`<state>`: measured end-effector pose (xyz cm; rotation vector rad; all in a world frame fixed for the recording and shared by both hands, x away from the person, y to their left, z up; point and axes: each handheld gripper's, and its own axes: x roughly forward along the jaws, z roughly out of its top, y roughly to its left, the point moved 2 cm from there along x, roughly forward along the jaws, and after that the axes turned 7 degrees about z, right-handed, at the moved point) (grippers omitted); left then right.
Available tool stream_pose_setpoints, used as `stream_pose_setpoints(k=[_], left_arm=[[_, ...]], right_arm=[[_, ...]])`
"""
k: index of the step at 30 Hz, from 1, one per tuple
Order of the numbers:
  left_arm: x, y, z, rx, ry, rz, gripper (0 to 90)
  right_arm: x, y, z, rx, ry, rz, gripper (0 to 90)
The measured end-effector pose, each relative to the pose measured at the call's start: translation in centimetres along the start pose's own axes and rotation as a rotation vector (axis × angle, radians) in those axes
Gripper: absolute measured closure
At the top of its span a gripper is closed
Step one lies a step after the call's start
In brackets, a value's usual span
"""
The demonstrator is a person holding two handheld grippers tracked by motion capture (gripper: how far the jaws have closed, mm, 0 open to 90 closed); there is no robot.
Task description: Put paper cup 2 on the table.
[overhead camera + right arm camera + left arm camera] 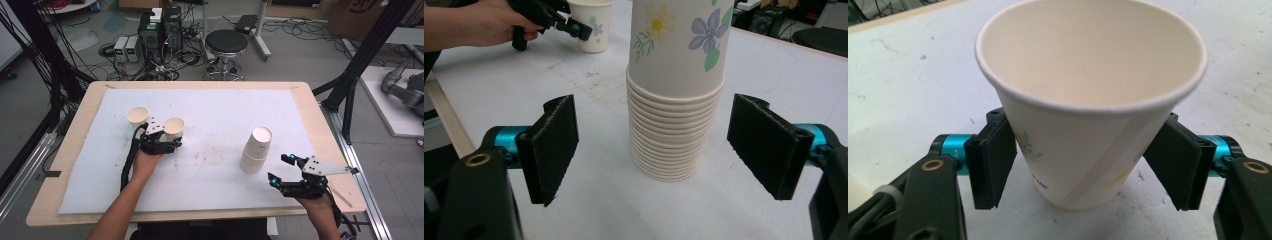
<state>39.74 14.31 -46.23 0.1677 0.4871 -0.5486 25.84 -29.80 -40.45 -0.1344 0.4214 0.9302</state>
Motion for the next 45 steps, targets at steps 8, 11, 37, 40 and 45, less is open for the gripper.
stream_pose_setpoints(k=[8, 11, 37, 40, 45], left_arm=[[-2.5, 0.5, -0.9, -0.046, -0.096, -0.025, 22.7], [-3.5, 0.9, -0.9, -0.059, -0.119, -0.037, 19.7], [-14.9, 1.7, -3.3, -0.098, -0.389, -0.078, 15.6], [-15.2, 1.7, -3.5, -0.097, -0.400, -0.067, 15.7], [-15.5, 1.7, -3.9, -0.093, -0.405, -0.057, 15.6]], right_arm=[[-0.1, -0.2, -0.2, 0.000, 0.005, -0.005, 21.0], [-0.1, -0.2, -0.2, 0.001, 0.004, -0.007, 20.9], [-1.1, -1.0, -0.4, 0.016, 0.002, -0.094, 20.9], [-1.3, -1.0, -0.4, 0.016, -0.006, -0.106, 20.9], [-1.7, -0.9, -0.6, 0.023, -0.020, -0.138, 20.9]])
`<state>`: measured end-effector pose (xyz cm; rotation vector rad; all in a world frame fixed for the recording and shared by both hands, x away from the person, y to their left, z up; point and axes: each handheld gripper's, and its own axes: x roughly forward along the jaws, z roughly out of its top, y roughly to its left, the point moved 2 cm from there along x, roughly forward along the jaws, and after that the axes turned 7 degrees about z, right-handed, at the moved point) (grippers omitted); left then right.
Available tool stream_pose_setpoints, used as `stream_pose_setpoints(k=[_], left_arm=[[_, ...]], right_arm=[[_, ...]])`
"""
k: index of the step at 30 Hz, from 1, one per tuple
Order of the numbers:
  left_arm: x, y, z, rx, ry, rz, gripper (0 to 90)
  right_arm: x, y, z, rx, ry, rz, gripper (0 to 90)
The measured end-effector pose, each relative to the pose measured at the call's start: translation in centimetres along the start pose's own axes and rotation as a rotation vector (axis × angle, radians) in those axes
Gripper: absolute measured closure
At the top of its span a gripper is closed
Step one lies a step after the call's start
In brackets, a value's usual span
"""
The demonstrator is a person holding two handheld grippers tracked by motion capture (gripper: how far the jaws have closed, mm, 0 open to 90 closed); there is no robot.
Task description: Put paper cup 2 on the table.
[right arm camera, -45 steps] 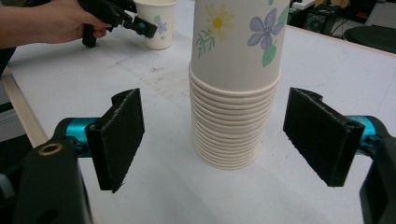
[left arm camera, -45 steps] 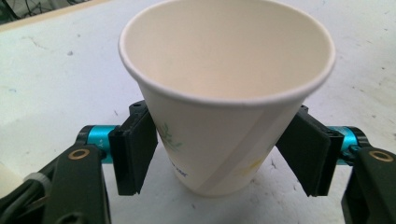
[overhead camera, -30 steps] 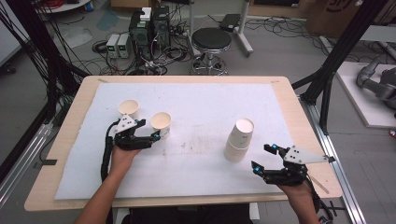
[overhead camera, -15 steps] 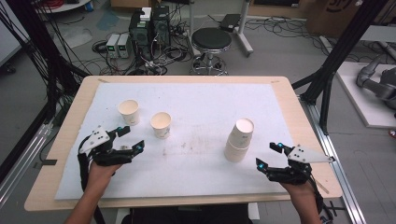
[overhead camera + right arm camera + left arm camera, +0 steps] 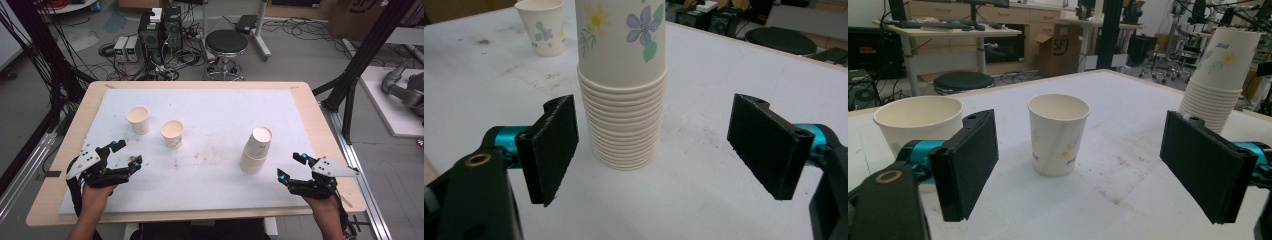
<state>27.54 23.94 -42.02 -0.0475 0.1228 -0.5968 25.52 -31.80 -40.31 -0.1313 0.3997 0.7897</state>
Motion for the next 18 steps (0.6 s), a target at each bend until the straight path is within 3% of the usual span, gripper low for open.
stream_pose_setpoints(k=[10, 18], left_arm=[[-0.71, -0.51, 0.09, 0.015, -0.021, -0.013, 16.5], [-0.54, -0.76, -0.04, 0.027, -0.010, -0.014, 16.7]], right_arm=[[0.01, 0.01, -0.01, 0.003, 0.001, -0.027, 20.9], [0.31, 0.10, 0.02, -0.001, 0.008, -0.015, 20.9]])
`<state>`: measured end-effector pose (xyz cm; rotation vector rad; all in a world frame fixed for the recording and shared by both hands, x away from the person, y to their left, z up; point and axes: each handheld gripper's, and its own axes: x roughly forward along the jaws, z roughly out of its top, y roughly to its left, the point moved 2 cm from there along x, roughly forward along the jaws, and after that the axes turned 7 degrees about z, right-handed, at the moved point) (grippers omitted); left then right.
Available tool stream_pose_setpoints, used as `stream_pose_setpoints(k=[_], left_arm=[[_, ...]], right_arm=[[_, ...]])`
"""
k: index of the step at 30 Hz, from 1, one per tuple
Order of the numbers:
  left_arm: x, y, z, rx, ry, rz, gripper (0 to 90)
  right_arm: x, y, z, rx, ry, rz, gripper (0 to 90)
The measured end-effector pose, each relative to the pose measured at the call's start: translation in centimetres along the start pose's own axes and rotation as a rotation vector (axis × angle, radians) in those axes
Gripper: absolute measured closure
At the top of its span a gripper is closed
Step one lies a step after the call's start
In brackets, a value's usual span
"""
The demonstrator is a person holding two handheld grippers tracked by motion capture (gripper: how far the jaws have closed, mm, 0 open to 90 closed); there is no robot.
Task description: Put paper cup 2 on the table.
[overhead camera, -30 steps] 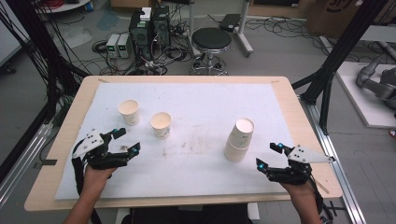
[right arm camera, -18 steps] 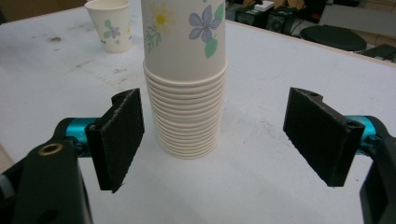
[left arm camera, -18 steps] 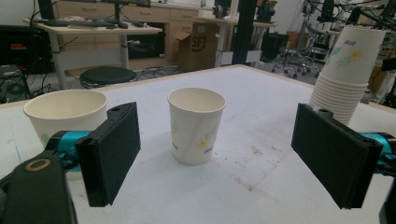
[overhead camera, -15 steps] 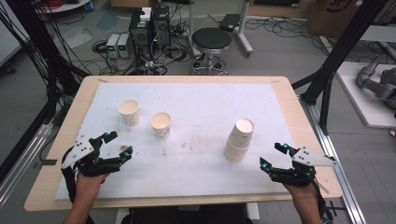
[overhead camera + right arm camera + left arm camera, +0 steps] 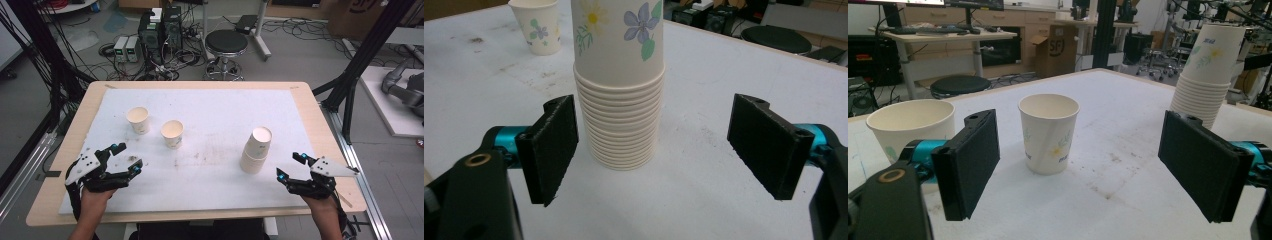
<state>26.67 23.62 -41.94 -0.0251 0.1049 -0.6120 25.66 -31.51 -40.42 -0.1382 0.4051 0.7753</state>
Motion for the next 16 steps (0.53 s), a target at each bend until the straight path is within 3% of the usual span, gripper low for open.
stream_pose_setpoints(k=[16], left_arm=[[0.15, 0.03, -0.02, 0.007, 0.005, 0.000, 16.8]], right_arm=[[-0.17, 0.08, 0.08, 0.001, -0.009, 0.000, 20.9]])
